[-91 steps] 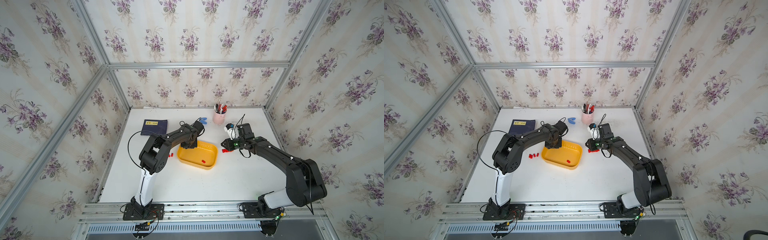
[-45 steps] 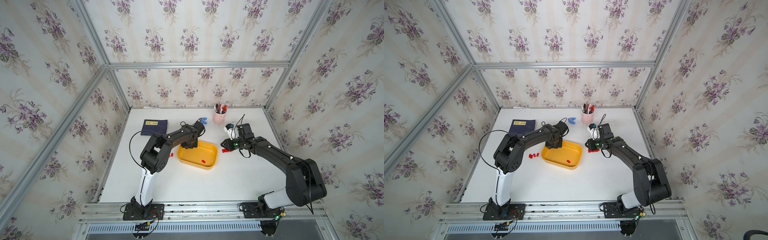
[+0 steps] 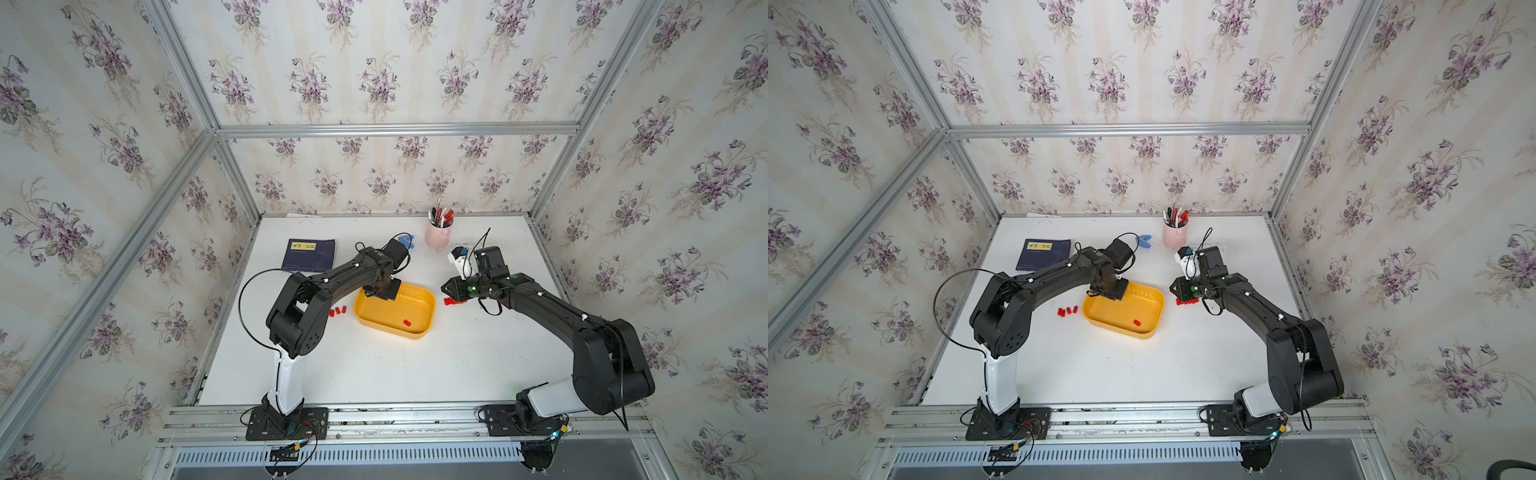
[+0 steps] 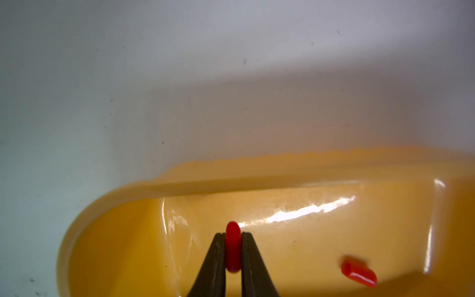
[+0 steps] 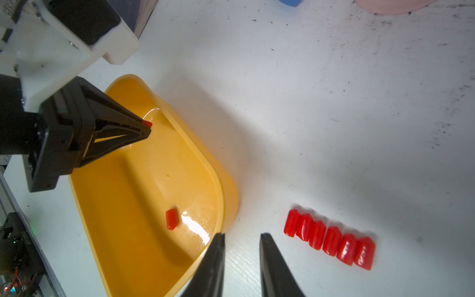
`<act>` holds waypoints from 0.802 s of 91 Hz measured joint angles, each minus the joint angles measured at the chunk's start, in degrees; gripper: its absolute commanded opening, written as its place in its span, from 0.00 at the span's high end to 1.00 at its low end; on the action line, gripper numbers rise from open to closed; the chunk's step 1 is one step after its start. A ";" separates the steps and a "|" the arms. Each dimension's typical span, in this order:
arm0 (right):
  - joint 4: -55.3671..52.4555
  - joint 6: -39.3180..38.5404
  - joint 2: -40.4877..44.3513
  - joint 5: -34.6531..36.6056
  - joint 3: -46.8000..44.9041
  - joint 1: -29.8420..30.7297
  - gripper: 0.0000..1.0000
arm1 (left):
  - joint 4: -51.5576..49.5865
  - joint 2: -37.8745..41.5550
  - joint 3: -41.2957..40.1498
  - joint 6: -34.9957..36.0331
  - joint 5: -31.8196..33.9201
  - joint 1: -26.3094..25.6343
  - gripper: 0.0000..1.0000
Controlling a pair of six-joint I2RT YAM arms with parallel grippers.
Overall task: Take the screw protection sleeves out of the storage box
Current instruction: Adjust the screw protection sleeve in the storage box.
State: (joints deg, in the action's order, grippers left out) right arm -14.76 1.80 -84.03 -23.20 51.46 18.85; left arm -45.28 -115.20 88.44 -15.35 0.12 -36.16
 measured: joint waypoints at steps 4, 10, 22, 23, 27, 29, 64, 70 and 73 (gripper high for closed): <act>0.00 0.20 0.15 -0.02 0.09 0.00 0.72 | -0.74 0.04 0.48 2.62 -1.01 -0.26 0.84; 0.15 0.17 0.31 -0.04 0.17 0.00 0.71 | -2.03 0.04 1.16 6.78 -2.14 -0.63 0.84; 0.17 0.17 0.31 -0.17 0.76 0.00 0.72 | -3.61 -0.28 2.01 13.62 -3.78 -1.16 0.84; 0.17 0.17 0.31 -0.17 0.81 0.00 0.71 | -3.63 -0.39 2.08 14.21 -3.93 -1.22 0.84; 0.26 0.17 0.28 -0.20 0.92 0.00 0.71 | -3.63 -0.76 2.01 16.20 -4.52 -1.27 0.85; 0.26 0.17 0.28 -0.20 0.96 0.00 0.71 | -3.52 -0.90 1.84 17.18 -4.85 -1.25 0.84; 0.13 0.11 0.02 -0.17 1.36 0.00 0.71 | -0.17 -3.41 0.37 28.92 -3.43 -2.16 0.73; 0.13 0.11 -0.02 -0.17 1.36 0.00 0.71 | 0.57 -3.63 0.46 29.88 -2.80 -2.10 0.66; 0.13 0.11 -0.02 -0.20 1.36 0.00 0.72 | 0.76 -3.65 0.46 29.88 -2.71 -2.12 0.62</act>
State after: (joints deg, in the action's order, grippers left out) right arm -14.63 1.91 -84.05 -23.40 52.82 18.85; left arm -44.51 -118.85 88.90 14.52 -2.59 -38.28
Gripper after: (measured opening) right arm 0.285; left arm 0.336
